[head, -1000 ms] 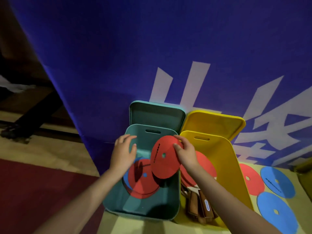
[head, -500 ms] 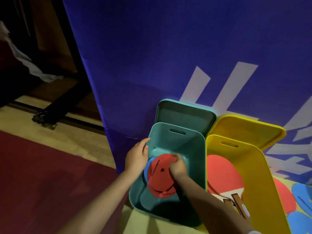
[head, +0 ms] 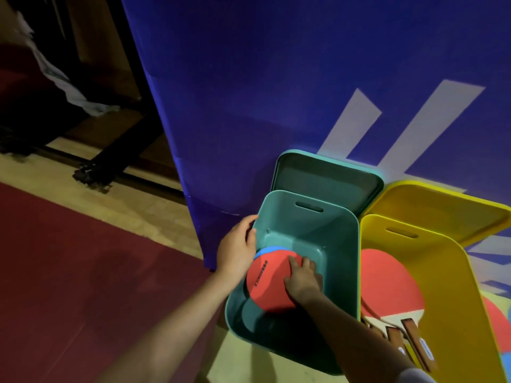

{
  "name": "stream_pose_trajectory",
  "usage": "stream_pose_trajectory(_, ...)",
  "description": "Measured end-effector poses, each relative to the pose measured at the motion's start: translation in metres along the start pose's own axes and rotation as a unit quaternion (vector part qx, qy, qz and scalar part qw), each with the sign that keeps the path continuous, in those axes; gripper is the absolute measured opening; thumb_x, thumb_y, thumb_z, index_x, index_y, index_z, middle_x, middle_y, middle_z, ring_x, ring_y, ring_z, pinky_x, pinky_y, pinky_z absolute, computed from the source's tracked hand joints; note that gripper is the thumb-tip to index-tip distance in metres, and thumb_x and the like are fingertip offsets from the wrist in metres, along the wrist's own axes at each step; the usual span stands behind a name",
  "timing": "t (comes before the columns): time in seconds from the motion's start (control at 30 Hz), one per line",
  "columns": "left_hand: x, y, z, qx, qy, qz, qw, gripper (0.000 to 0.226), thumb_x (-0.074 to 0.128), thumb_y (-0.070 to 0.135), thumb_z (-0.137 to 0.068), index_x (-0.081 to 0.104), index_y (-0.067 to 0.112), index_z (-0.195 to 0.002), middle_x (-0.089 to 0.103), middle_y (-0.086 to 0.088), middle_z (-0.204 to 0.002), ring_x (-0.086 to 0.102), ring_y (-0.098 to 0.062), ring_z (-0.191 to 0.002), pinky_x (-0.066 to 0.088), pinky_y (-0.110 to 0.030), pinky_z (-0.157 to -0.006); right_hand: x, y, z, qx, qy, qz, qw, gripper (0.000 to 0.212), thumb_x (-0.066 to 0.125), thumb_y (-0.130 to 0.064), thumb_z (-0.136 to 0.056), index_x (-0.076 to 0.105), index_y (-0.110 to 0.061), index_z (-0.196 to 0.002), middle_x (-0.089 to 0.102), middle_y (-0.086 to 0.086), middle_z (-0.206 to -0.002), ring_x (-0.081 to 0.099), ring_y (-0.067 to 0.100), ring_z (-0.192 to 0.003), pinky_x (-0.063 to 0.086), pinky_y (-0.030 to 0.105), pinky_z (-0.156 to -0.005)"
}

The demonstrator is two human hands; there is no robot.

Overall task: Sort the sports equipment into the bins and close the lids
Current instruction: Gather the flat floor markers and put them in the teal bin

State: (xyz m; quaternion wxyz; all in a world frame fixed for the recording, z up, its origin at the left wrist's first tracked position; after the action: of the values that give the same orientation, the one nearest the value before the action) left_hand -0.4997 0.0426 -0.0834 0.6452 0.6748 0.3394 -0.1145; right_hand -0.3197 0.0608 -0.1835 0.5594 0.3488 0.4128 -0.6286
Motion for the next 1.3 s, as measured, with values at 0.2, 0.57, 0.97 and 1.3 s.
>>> stream_pose_trajectory(0.2,-0.007,0.012,0.002,0.065,0.004,-0.137,0.988,0.033,0.049,0.020,-0.087,0.062,0.015,-0.117,0.060,-0.010,-0.108,0.057,-0.033,-0.097,0.051,-0.044,-0.081,-0.059,-0.006,0.022,-0.041,0.061,-0.153,0.985,0.058,0.052,-0.027,-0.089,0.036,-0.014,-0.143,0.042,0.017,-0.135,0.040,0.033,-0.128,0.035,0.035,-0.104)
stream_pose_trajectory(0.57,0.056,0.140,0.071,0.162,-0.099,-0.023,0.982,0.035,0.045,0.028,-0.085,0.065,0.020,-0.113,0.061,-0.006,-0.108,0.059,-0.027,-0.098,0.049,-0.040,-0.086,-0.149,0.141,0.140,-0.086,0.291,-0.394,0.868,0.039,0.063,-0.012,-0.088,0.057,-0.013,-0.126,0.063,0.007,-0.105,0.058,0.016,-0.093,0.045,0.031,-0.089)
stream_pose_trajectory(0.97,0.211,0.284,0.179,0.235,-0.268,0.057,0.933,0.025,0.051,0.013,-0.092,0.064,0.022,-0.112,0.060,0.001,-0.108,0.060,-0.014,-0.091,0.049,-0.032,-0.081,-0.104,0.354,0.222,0.105,0.342,-0.465,0.810,0.031,0.054,-0.016,-0.092,0.056,-0.022,-0.121,0.060,-0.001,-0.096,0.056,0.012,-0.085,0.041,0.015,-0.065)
stream_pose_trajectory(1.3,0.349,0.329,0.226,0.198,-0.327,-0.022,0.924,0.028,0.048,0.016,-0.093,0.062,0.021,-0.116,0.057,0.002,-0.114,0.060,-0.015,-0.091,0.049,-0.031,-0.083,-0.031,0.517,0.225,0.232,0.219,-0.466,0.825,0.036,0.049,-0.014,-0.090,0.054,-0.015,-0.126,0.056,-0.005,-0.079,0.056,0.020,-0.080,0.043,0.031,-0.072)
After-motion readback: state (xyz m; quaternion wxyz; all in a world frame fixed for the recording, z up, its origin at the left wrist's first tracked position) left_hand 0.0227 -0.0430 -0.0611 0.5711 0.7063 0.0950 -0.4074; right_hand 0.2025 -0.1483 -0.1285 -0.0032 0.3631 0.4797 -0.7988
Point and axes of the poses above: each hand's wrist, its own z-axis away from the middle knuckle, its own x-axis out of the palm, y = z × x, the point moved 2 cm from there along -z, towards the middle knuckle
